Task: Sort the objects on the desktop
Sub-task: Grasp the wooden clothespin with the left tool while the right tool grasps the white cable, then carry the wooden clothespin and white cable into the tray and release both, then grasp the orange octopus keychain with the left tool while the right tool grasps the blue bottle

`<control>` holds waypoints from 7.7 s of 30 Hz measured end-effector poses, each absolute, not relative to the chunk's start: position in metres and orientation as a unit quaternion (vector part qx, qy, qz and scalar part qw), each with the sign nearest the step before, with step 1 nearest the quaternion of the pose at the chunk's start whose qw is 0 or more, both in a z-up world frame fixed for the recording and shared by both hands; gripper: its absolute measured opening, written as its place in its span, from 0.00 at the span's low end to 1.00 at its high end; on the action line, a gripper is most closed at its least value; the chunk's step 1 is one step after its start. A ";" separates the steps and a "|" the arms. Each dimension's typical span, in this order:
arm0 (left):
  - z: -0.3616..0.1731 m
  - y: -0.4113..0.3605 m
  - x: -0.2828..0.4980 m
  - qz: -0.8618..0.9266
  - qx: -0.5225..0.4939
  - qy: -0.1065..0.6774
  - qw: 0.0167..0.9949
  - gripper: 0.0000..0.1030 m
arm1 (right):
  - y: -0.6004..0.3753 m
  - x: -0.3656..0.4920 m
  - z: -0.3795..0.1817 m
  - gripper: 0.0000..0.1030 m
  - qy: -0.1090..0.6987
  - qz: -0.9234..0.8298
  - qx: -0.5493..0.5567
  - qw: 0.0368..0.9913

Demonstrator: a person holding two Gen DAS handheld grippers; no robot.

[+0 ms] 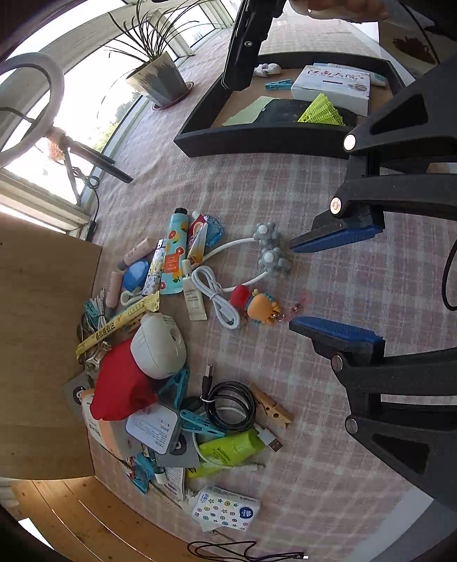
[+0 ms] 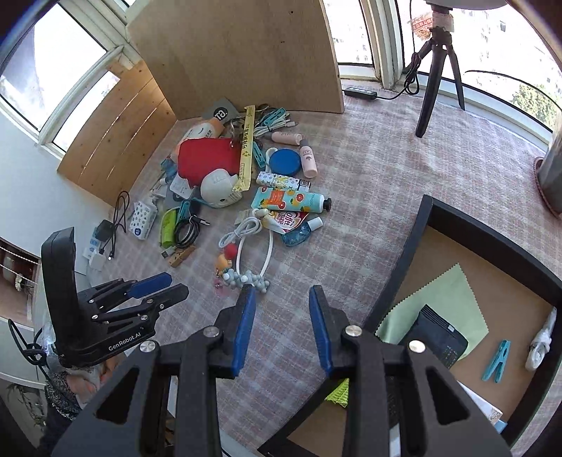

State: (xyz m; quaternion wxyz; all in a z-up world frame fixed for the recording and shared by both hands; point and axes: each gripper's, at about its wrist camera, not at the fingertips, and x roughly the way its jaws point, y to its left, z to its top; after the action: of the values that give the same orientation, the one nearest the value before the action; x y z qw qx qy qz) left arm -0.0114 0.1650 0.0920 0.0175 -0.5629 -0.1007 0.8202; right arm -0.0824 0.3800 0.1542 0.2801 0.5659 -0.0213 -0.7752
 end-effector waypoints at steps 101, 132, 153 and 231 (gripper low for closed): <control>0.109 0.192 -0.048 0.814 -0.564 -0.034 0.136 0.11 | 0.426 -0.146 0.122 0.18 -0.141 -0.749 0.610 0.217; 0.156 0.410 -0.063 0.810 -0.514 0.060 0.275 0.67 | 0.614 -0.091 0.141 0.34 -0.169 -0.800 0.571 0.064; 0.121 0.325 -0.048 0.787 -0.563 -0.063 0.244 0.68 | 0.565 -0.096 0.131 0.34 -0.137 -0.794 0.582 0.109; 0.028 0.174 -0.053 0.816 -0.571 -0.017 0.089 0.44 | 0.305 -0.135 0.033 0.28 -0.036 -0.718 0.667 0.194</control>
State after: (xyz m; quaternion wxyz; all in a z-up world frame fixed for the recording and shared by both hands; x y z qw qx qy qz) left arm -0.0532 0.1741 0.0277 0.0892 -0.5712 -0.0167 0.8158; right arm -0.1350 0.3046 0.0327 0.1939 0.6671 -0.0362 -0.7183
